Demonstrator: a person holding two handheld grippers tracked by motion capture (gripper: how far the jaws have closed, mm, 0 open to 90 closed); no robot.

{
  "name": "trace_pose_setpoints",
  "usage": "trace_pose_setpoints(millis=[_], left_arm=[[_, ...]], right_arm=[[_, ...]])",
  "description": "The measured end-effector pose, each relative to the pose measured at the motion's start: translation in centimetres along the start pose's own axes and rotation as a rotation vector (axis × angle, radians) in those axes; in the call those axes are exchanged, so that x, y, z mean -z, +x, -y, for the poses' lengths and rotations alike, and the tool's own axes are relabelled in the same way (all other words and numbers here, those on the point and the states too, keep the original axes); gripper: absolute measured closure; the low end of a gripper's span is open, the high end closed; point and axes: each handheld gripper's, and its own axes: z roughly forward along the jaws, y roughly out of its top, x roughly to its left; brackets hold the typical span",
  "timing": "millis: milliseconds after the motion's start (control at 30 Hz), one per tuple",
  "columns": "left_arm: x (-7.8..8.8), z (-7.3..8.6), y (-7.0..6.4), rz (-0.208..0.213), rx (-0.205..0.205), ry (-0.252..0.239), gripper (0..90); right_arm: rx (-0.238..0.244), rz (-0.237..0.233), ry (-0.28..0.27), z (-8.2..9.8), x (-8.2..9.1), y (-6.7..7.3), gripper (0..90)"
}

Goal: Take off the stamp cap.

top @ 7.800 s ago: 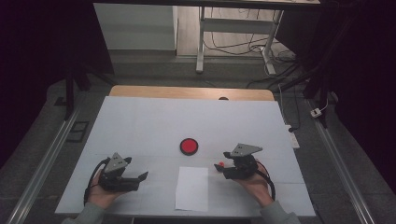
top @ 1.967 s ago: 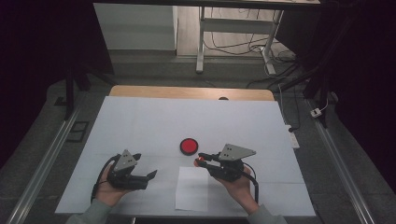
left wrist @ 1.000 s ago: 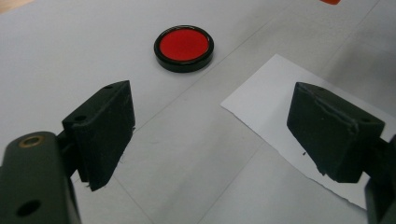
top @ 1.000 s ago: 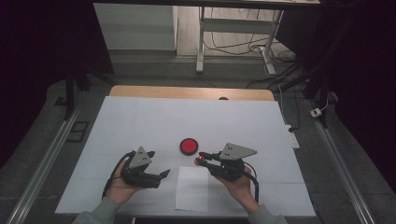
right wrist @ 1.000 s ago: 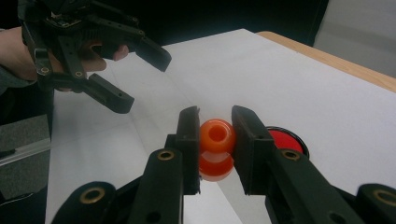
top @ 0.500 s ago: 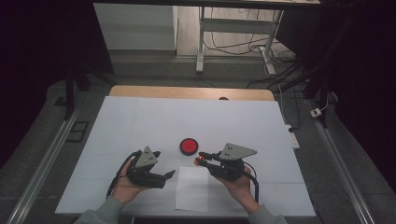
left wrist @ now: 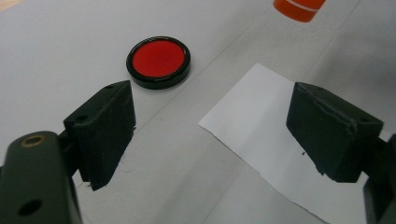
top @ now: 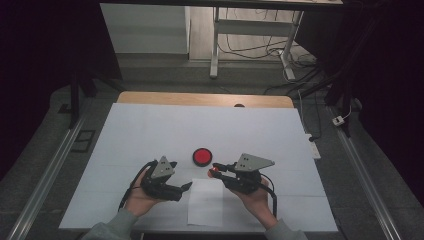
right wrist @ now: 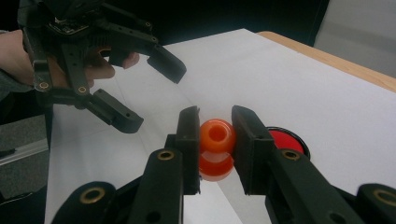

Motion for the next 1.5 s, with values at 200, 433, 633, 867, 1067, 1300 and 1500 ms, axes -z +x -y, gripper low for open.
trace_pose_setpoints(millis=[200,433,633,867,1067,1300,1500], left_arm=[[-0.3,-0.4,-0.2,0.004,-0.003,0.000,16.3],[-0.8,-0.8,-0.4,0.015,-0.010,0.009,16.3],[-1.2,-1.2,-0.7,0.023,-0.015,0.007,16.6],[-1.8,-1.7,-1.1,0.034,-0.027,0.011,16.7],[-2.2,-2.0,-1.4,0.044,-0.034,0.011,16.8],[-2.8,-2.2,-1.9,0.054,-0.050,0.015,17.6],[-3.1,-2.4,-2.1,0.059,-0.061,0.016,18.3]], right_arm=[[0.003,0.001,-0.002,0.0,0.0,0.0,72.2],[0.000,0.000,-0.003,0.0,0.0,0.0,72.2],[0.001,0.000,-0.004,0.0,0.0,0.0,72.1],[0.000,0.001,-0.003,0.0,0.0,0.0,72.2],[0.001,0.002,-0.002,0.0,0.0,0.0,72.2],[-0.001,0.006,-0.003,0.1,0.1,-0.1,72.2],[0.000,0.007,0.000,0.1,0.0,-0.1,72.2]])
